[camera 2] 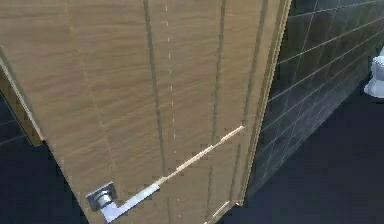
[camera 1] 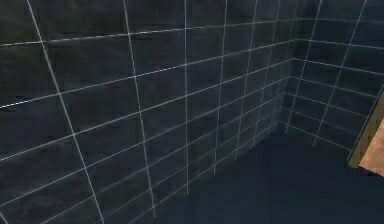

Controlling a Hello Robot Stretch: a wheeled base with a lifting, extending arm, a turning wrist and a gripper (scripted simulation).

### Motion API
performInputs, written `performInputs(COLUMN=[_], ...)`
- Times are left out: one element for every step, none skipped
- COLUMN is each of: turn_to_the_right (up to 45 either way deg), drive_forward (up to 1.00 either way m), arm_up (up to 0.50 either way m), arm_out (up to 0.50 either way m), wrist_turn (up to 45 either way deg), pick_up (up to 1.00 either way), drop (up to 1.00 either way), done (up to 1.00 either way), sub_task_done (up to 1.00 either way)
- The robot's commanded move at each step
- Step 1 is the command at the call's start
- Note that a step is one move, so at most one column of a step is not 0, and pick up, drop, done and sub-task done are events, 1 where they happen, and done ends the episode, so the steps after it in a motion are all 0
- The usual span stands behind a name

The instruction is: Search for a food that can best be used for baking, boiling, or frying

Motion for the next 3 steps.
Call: performInputs(turn_to_the_right=[0.0, 45.0, 24.0], drive_forward=[0.40, 0.00, 0.00], arm_up=[0.00, 0.00, 0.00], arm_out=[0.00, 0.00, 0.00], wrist_turn=[0.0, 0.0, 0.0], pick_up=[0.00, 0.00, 0.00], drop=[0.00, 0.00, 0.00], done=[0.00, 0.00, 0.00], sub_task_done=[0.00, 0.00, 0.00])
